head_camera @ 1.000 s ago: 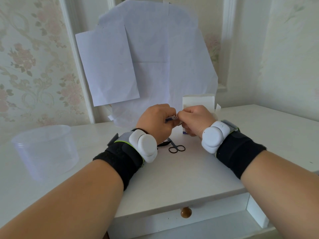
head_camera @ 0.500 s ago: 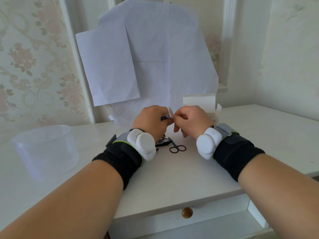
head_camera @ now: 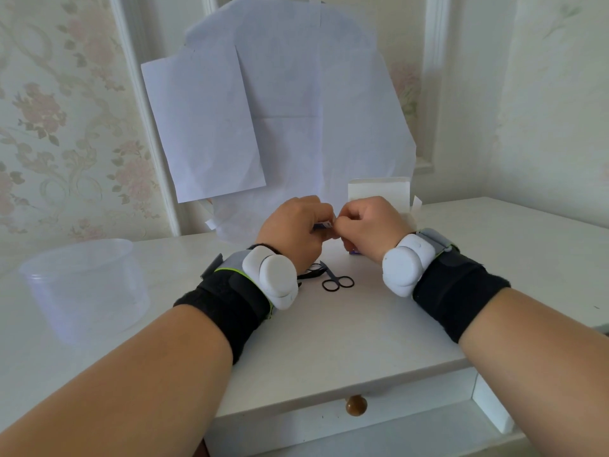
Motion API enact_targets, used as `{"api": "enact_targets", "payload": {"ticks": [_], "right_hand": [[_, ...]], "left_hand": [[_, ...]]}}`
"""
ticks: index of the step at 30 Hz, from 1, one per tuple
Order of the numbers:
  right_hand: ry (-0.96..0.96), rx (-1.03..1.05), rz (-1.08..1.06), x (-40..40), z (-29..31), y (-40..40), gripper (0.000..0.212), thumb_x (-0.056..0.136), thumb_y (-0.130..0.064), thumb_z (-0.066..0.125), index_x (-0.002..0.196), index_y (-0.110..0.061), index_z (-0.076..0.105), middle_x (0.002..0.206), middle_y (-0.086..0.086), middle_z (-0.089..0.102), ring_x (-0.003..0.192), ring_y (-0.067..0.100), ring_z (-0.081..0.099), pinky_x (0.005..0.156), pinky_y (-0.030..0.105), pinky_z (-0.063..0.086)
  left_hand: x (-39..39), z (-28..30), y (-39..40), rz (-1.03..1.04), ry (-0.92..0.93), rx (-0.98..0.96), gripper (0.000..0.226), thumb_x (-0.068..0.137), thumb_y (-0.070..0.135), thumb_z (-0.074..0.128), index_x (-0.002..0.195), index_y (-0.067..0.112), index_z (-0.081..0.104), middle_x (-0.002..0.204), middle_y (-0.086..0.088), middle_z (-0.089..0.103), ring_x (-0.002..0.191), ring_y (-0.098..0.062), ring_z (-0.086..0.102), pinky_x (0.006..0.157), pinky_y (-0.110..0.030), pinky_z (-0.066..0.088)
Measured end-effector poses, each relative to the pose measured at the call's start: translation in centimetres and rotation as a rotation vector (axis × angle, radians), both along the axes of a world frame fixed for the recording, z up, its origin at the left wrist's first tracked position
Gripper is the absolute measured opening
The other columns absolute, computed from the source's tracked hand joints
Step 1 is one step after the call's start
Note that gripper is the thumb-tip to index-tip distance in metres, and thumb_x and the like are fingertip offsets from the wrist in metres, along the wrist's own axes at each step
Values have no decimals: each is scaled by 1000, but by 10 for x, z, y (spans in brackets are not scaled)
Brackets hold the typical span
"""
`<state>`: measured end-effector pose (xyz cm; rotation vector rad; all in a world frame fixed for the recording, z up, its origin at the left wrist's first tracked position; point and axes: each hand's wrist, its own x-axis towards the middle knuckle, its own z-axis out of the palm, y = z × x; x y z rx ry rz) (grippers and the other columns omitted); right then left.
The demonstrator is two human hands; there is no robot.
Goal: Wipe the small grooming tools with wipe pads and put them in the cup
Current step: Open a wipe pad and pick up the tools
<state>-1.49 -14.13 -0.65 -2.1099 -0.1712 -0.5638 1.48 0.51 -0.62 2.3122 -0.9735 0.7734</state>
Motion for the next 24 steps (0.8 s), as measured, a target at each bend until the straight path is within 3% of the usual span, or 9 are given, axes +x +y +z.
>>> {"api": "enact_targets", "payload": {"ticks": [4, 7, 10, 13, 15, 17, 19, 24], "right_hand": [[106, 364, 38, 0, 2, -3, 29, 80, -4, 53, 51, -10, 52, 44, 1, 44, 39, 17, 32, 41, 18, 29], [117, 434, 64, 0, 2, -3, 28, 82, -2, 50, 55, -8, 49, 46, 3, 42, 37, 16, 27, 39, 17, 24], [36, 278, 26, 3, -2, -1, 25, 84, -5, 51, 61, -6, 57, 48, 3, 50, 39, 17, 38, 42, 21, 34], [-45, 121, -31, 7, -4, -1, 25, 85, -9, 53, 63, -12, 63, 50, 0, 57, 46, 21, 48, 51, 33, 46], [-76, 44, -54, 9, -5, 0, 23, 88, -14, 56, 67, -15, 65, 51, -3, 60, 45, 14, 51, 57, 37, 52], [-98, -27, -63, 10, -6, 2, 25, 91, -20, 58, 67, -22, 64, 52, -5, 61, 39, 2, 48, 60, 35, 53], [-105, -67, -53, 10, -7, 3, 27, 93, -26, 59, 67, -24, 61, 53, -5, 61, 37, 0, 48, 59, 32, 50], [-33, -160, -14, 3, -4, 5, 24, 94, -25, 54, 71, -19, 59, 55, -5, 61, 42, 14, 49, 55, 30, 47]], "left_hand": [[-1, 1, -5, 7, -155, -2, 9, 86, 11, 64, 77, 13, 65, 73, 9, 49, 78, -21, 48, 67, -43, 48], [-2, 2, -5, 0, -106, -80, 10, 87, 15, 66, 77, 12, 64, 75, 6, 52, 79, -22, 50, 69, -40, 47], [0, 2, -3, 46, 12, -112, 13, 87, 26, 68, 85, 13, 67, 84, -2, 60, 83, -21, 56, 75, -37, 48], [2, 2, -1, 127, 64, -69, 14, 89, 32, 64, 91, 19, 69, 88, 1, 61, 88, -18, 56, 78, -35, 48], [2, 2, 0, 156, 77, -43, 15, 90, 30, 62, 92, 19, 71, 90, 1, 61, 91, -18, 55, 79, -35, 48], [3, 2, 1, 169, 67, -43, 14, 90, 28, 62, 90, 17, 71, 89, 0, 61, 88, -19, 55, 78, -38, 49], [1, 2, 2, 166, 64, -45, 12, 90, 27, 63, 88, 17, 70, 87, 1, 61, 86, -19, 55, 77, -38, 49], [-1, 0, 5, 83, 38, -17, 9, 89, 24, 63, 89, 21, 71, 82, 4, 58, 86, -19, 54, 77, -38, 49]]}}
